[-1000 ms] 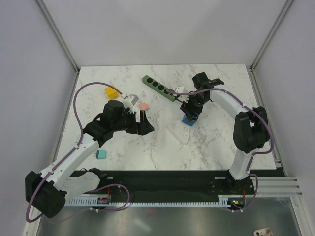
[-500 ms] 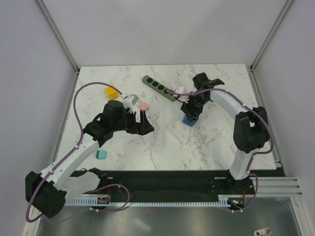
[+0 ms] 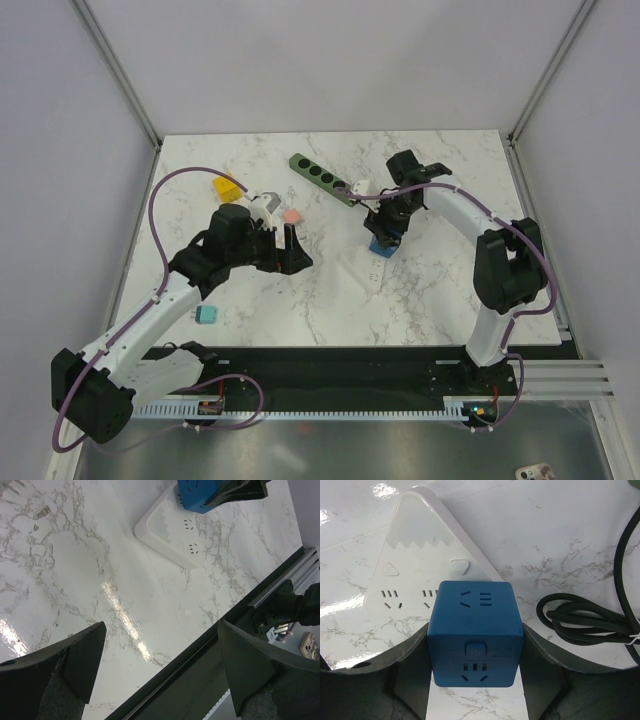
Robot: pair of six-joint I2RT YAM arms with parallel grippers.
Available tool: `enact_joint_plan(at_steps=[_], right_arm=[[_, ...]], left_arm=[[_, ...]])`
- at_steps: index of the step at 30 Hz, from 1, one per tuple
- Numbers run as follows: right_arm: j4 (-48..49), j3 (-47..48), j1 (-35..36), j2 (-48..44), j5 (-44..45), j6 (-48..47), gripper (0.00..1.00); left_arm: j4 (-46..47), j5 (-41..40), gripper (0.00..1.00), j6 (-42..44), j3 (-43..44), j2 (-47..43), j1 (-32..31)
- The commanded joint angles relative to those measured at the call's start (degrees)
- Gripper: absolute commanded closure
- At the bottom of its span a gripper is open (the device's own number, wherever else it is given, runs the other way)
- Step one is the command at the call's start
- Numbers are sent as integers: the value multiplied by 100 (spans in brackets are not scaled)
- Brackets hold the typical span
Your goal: Insert the plug
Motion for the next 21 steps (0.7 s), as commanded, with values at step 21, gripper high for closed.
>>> enact_joint_plan(at_steps=[21], right_arm=[[43,-92,700,1078,247,-155,100]], left_arm=[[43,-255,1,-29,-20,-38,97]])
